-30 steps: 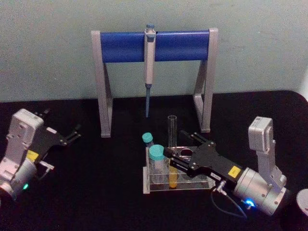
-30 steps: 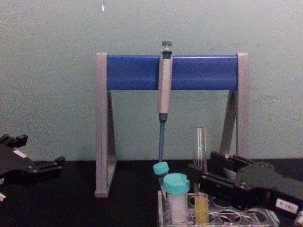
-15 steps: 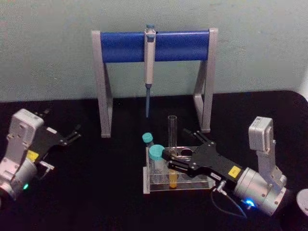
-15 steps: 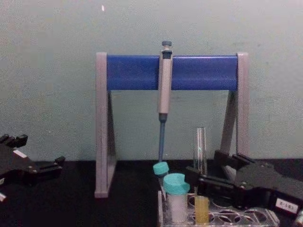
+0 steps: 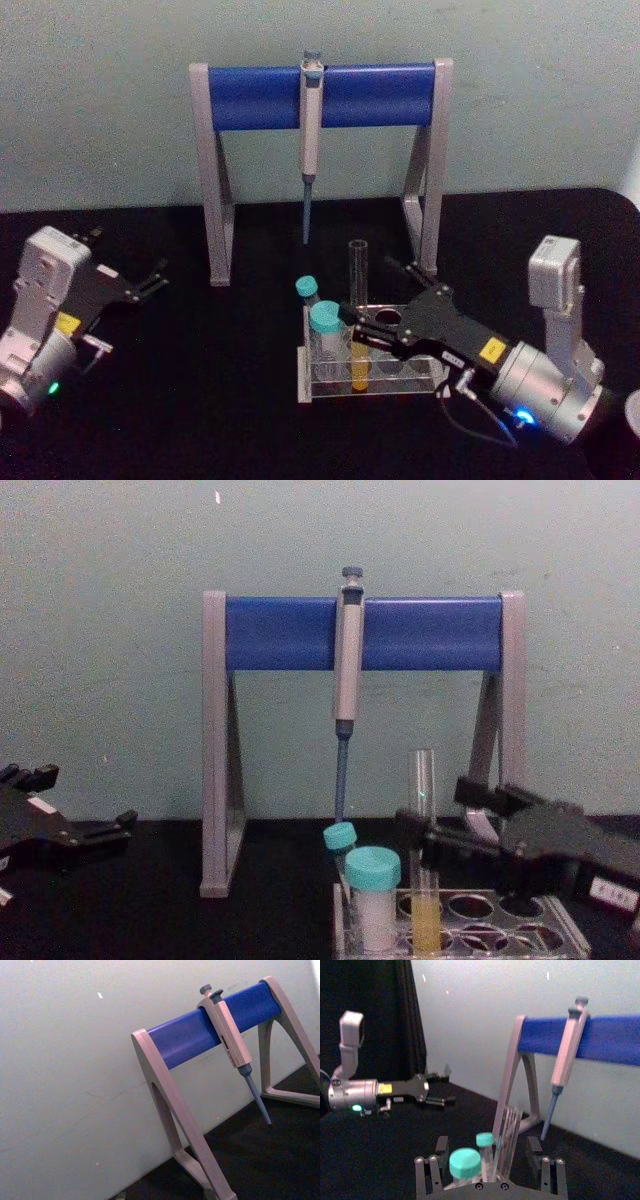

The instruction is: Pick up the test tube from the test tube rack, shake it, then place it back into the test tube rack.

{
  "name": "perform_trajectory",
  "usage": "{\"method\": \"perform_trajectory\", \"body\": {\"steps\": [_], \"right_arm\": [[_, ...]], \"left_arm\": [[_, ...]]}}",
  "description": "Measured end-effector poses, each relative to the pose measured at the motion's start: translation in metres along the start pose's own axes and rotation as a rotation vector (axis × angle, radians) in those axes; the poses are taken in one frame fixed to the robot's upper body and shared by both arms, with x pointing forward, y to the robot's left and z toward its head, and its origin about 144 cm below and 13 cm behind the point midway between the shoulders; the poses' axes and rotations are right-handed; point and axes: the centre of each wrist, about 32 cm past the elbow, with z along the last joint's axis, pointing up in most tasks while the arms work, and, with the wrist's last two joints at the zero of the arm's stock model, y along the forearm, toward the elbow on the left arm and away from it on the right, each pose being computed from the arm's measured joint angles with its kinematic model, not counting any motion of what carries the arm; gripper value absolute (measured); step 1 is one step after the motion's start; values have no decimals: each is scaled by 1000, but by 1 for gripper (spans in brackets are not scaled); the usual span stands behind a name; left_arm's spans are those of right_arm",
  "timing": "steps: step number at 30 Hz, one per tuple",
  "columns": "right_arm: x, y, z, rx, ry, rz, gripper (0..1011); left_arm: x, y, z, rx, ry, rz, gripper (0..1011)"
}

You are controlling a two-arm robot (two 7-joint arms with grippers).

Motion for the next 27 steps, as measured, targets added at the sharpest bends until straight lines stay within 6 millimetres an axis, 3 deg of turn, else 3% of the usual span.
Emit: {"method": "perform_trajectory", "body": {"steps": [8, 14, 27], "right_arm": [[-4, -7, 24, 104, -68, -45, 1000], [-9, -16, 37, 164, -159, -193, 1000], [-15, -31, 22, 83, -219, -541, 1000]], "left_arm": [[0, 0, 0, 0, 0, 0, 1001], [0, 0, 0, 0, 0, 0, 1001], [0, 0, 0, 0, 0, 0, 1001]]}}
